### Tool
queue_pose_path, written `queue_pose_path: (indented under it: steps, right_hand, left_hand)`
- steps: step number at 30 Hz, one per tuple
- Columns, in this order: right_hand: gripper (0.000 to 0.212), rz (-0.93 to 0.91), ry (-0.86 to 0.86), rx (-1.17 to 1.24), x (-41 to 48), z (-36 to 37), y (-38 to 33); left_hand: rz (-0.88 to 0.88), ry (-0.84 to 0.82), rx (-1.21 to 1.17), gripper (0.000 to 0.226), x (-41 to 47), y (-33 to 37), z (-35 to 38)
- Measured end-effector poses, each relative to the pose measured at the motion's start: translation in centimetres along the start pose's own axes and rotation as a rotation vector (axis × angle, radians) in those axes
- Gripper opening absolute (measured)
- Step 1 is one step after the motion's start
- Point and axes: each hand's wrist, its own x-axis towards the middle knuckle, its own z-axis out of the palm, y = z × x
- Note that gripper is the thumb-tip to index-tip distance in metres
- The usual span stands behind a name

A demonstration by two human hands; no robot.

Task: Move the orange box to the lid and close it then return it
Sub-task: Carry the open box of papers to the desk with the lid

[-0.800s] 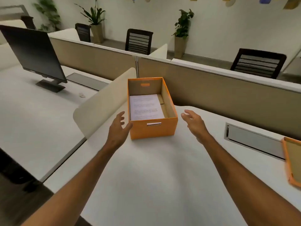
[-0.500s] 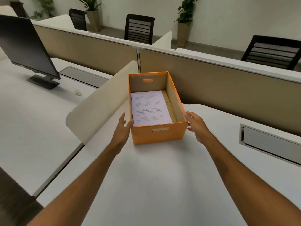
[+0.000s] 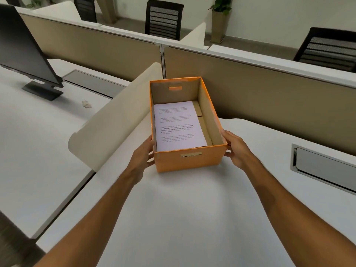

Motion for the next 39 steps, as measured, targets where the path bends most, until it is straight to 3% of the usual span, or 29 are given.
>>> queue_pose_path:
  steps: [6,15,19,30,39]
  right_hand:
    - [0.024,0.002,0.021,0.017,-2.8,-1.1,-0.1]
    - [0.032,-0.048,0.037,0.074,-11.8,-6.9,1.3]
    - [0.050,-0.055,0.038,0.104,-17.3,-10.1,2.5]
    - [0.046,-0.072,0.187,0.196,-31.1,-17.3,8.1]
    - [0.044,-0.061,0.335,0.305,-40.9,-18.7,13.3]
  left_hand:
    - [0.007,-0.080,0.036,0.062,-2.1,0.4,0.5]
    - [0.094,-0.062,0.001,0.055,-8.9,-0.2,5.1]
    - [0.111,-0.056,-0.010,0.050,-13.0,-1.0,7.9]
    - [0.120,-0.192,0.060,0.051,-21.8,-3.5,14.6]
    - [0.135,-0.329,0.111,0.043,-27.4,-5.7,17.3]
